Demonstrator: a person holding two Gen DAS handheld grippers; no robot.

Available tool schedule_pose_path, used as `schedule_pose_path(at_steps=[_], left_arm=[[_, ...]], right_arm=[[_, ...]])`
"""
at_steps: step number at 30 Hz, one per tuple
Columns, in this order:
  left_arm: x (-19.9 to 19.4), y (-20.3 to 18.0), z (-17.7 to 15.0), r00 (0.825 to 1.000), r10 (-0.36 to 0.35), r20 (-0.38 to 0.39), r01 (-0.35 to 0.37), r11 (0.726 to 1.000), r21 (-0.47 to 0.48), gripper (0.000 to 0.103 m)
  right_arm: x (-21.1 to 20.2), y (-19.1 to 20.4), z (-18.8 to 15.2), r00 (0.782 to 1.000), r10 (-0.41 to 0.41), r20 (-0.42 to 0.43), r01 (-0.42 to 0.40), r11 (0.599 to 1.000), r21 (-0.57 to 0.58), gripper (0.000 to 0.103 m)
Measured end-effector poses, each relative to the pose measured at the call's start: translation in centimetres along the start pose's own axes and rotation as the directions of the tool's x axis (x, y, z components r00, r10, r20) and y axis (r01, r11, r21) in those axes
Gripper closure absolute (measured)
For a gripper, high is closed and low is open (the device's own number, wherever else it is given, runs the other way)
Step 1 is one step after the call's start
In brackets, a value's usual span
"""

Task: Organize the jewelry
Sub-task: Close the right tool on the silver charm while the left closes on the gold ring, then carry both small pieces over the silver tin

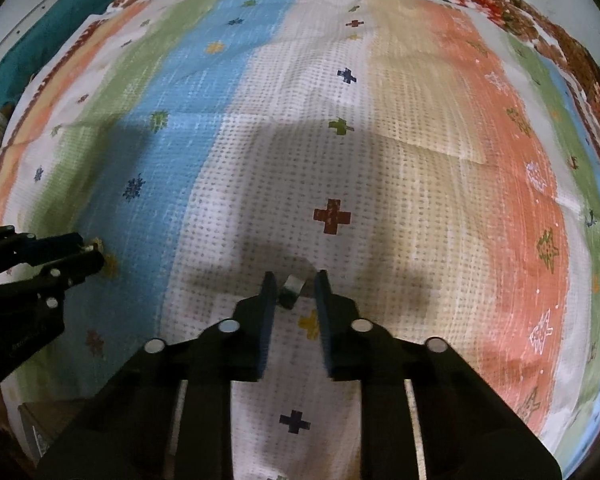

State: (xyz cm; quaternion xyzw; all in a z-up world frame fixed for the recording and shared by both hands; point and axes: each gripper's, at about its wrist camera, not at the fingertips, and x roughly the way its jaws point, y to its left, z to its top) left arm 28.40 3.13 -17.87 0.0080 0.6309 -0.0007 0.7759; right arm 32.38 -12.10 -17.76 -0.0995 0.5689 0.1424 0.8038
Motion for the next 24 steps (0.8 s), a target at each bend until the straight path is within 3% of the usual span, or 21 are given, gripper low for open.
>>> schedule_pose_path(at_steps=[4, 24], left_arm=[[0.1, 0.0, 0.1, 1.000, 0.002, -0.004, -0.002, 1.000, -0.005, 0.093], [-2.1, 2.5, 0.5, 0.999, -0.032, 0.027, 0.033, 0.999, -0.035, 0.094]], right_arm=[[-0.1, 0.2, -0.1, 1.000, 0.006, 0.003, -0.006, 1.000, -0.008, 0.093], [-2.0, 0.7, -0.6, 0.999, 0.029, 0.033, -0.028, 1.000, -0.007, 0.094]])
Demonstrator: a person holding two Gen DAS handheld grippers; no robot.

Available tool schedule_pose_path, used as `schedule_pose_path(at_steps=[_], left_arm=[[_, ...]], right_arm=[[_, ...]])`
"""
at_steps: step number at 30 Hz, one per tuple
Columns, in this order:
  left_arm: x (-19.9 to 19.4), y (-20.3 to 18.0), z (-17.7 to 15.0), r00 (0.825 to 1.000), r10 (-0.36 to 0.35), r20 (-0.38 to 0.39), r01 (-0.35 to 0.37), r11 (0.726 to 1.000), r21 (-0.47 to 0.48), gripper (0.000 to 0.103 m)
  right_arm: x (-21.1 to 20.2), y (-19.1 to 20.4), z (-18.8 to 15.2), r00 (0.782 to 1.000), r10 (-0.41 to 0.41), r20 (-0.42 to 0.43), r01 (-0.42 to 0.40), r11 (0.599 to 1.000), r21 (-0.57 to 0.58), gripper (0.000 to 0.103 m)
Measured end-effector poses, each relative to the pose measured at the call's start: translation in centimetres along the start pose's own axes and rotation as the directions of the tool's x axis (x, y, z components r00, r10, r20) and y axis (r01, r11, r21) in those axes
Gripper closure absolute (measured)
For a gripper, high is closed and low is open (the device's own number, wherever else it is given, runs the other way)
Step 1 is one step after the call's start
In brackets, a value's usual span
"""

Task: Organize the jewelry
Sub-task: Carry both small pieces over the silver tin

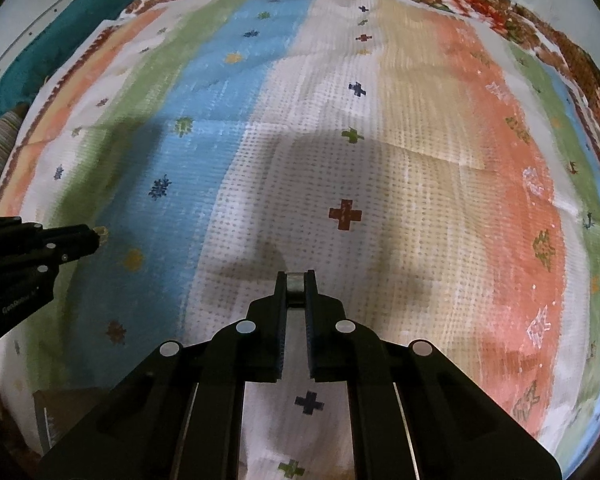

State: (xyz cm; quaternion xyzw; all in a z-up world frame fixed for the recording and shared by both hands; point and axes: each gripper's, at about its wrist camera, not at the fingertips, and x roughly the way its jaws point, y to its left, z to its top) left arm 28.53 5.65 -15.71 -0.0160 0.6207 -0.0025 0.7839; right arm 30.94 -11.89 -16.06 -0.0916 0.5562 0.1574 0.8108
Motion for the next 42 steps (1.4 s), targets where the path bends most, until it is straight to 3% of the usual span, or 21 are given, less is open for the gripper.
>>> schedule_pose_path(at_steps=[17, 42], left_arm=[[-5.4, -1.7, -2.1, 0.995, -0.020, 0.094, 0.019, 1.000, 0.013, 0.094], [-13.3, -3.4, -5.9, 0.963, -0.120, 0.241, 0.113, 0.993, 0.041, 0.094]], right_arm=[[-3.8, 0.1, -1.5, 0.997, 0.028, 0.065, -0.030, 0.999, 0.027, 0.094], [-10.1, 1.7, -4.3, 0.981, 0.071, 0.179, -0.072, 0.997, -0.002, 0.094]])
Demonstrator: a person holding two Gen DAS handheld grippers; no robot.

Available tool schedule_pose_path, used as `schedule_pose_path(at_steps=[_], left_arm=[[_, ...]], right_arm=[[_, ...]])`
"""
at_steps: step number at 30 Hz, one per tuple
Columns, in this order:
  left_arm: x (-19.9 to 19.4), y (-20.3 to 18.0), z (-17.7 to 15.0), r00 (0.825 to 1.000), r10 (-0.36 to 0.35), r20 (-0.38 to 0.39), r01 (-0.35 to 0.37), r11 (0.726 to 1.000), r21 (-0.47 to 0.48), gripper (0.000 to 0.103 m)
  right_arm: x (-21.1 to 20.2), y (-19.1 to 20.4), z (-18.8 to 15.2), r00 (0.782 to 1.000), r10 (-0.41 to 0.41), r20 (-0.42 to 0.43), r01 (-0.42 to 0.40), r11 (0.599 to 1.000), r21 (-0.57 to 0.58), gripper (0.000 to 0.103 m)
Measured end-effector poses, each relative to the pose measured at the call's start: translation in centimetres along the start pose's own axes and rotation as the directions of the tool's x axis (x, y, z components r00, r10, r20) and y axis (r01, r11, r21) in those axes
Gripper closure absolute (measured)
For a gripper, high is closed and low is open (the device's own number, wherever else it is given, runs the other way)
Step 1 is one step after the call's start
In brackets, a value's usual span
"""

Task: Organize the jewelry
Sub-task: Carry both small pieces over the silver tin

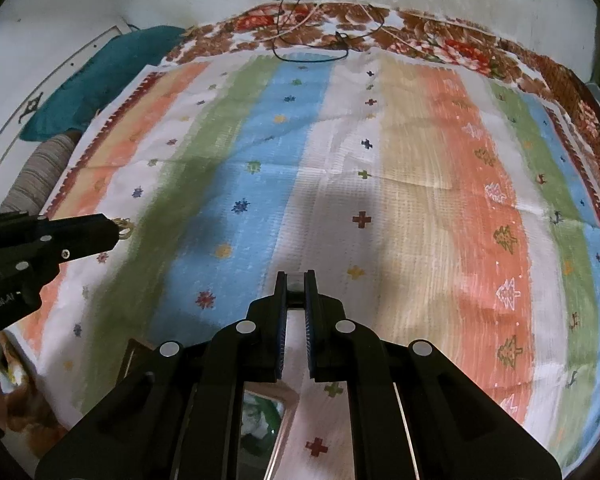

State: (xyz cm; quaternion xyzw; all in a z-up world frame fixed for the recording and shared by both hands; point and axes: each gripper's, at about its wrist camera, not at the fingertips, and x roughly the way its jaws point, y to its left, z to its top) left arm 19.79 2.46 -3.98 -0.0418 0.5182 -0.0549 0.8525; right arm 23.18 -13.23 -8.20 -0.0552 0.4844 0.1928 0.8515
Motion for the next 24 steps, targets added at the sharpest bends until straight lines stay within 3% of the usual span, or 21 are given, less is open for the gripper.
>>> schedule_pose_path(at_steps=[11, 24], left_arm=[[-3.5, -0.6, -1.5, 0.997, -0.034, 0.072, 0.034, 0.999, 0.001, 0.094], [-5.9, -1.6, -4.2, 0.992, -0.075, 0.105, 0.072, 0.997, 0.027, 0.094]], right_arm=[[-2.5, 1.2, -1.2, 0.999, 0.026, 0.037, -0.025, 0.999, -0.026, 0.094], [-5.1, 2.4, -3.3, 0.996, 0.058, 0.070, -0.054, 0.997, -0.057, 0.094]])
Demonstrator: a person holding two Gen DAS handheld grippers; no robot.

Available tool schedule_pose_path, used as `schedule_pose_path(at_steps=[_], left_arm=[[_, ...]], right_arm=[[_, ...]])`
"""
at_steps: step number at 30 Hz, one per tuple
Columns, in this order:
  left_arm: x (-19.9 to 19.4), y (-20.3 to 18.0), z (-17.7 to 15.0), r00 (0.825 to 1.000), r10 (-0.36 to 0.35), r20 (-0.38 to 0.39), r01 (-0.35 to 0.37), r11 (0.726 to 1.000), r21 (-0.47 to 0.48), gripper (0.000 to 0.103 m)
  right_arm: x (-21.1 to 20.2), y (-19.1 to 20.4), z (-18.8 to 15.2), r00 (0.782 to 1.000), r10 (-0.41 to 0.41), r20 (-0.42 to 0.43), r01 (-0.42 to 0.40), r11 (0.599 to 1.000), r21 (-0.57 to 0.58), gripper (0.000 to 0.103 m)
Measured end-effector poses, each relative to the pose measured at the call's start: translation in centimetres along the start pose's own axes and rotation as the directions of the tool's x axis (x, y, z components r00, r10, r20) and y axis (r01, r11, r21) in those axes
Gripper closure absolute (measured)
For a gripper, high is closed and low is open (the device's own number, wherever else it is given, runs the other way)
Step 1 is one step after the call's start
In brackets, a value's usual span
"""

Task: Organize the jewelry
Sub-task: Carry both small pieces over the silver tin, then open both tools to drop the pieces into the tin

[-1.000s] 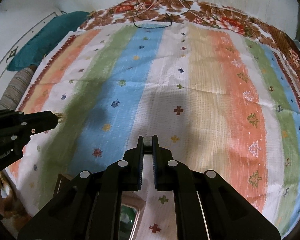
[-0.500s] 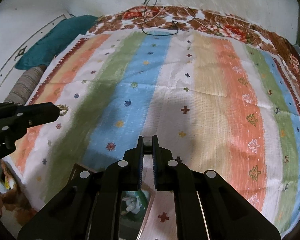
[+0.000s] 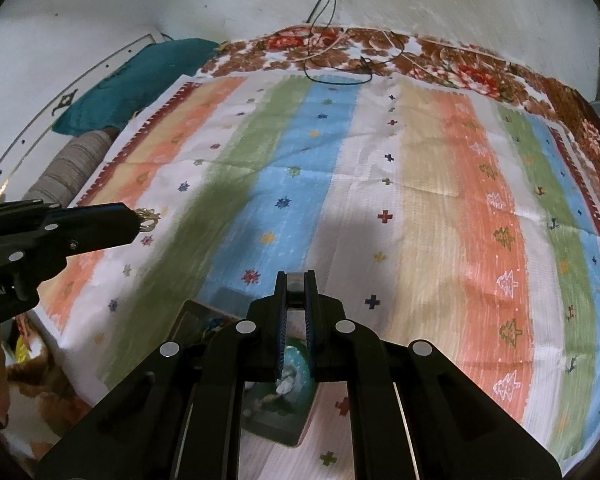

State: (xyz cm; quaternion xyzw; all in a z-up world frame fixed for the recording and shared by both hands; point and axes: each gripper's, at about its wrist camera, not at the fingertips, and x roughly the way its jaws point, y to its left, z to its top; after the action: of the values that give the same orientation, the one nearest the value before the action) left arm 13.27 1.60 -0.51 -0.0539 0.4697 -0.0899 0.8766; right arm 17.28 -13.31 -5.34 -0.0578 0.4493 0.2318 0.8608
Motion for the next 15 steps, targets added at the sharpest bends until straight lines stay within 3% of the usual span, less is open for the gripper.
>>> schedule_pose_path(at_steps=[15], left_arm=[[-0.4, -1.3, -1.9, 1.000, -0.014, -0.016, 0.014, 0.999, 0.029, 0.094]], right_arm=[[-1.1, 1.7, -2.4, 0.998, 0.056, -0.022, -0.057, 0.997, -0.046, 0.094]])
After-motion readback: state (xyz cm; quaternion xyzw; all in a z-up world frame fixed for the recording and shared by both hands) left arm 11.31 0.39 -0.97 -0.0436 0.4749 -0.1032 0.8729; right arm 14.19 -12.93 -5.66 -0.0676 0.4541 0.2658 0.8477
